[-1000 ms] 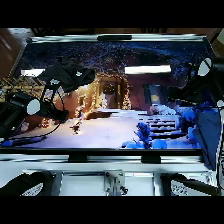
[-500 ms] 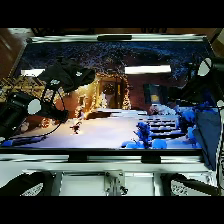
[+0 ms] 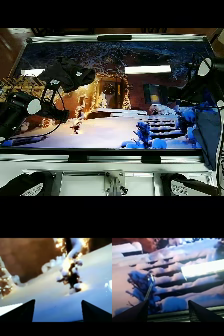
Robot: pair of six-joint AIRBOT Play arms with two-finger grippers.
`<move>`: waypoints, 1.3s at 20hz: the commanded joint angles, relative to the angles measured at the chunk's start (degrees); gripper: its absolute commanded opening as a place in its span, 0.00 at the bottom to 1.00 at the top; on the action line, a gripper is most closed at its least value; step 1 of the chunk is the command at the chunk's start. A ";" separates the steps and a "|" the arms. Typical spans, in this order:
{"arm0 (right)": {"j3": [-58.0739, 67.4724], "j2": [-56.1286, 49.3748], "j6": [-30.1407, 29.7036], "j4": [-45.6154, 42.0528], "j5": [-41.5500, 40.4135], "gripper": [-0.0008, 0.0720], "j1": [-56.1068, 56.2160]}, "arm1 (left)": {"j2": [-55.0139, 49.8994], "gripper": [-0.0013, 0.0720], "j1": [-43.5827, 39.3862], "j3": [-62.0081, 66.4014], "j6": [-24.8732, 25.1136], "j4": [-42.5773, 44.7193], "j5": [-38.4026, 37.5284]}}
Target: Fold the shirts.
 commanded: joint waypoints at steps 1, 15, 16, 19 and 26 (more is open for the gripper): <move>-0.02 -0.02 0.02 0.02 -0.07 0.83 -0.04 | -0.02 0.98 -0.02 -0.02 -4.52 -2.34 3.91; -0.02 -0.02 -0.02 0.00 -0.37 0.83 -0.02 | -30.67 1.00 13.92 34.69 -8.44 -5.25 12.61; -0.02 -0.02 -0.02 0.02 -0.35 0.83 -0.02 | -34.36 1.00 14.62 38.14 -8.37 -5.22 12.33; -0.02 -0.02 0.02 0.02 -1.77 0.83 -0.02 | -42.38 1.00 15.28 42.95 -6.08 -5.22 13.07; -0.02 -0.02 -0.17 0.09 -2.73 0.83 -0.02 | -51.63 1.00 14.25 43.30 -6.27 -9.62 18.97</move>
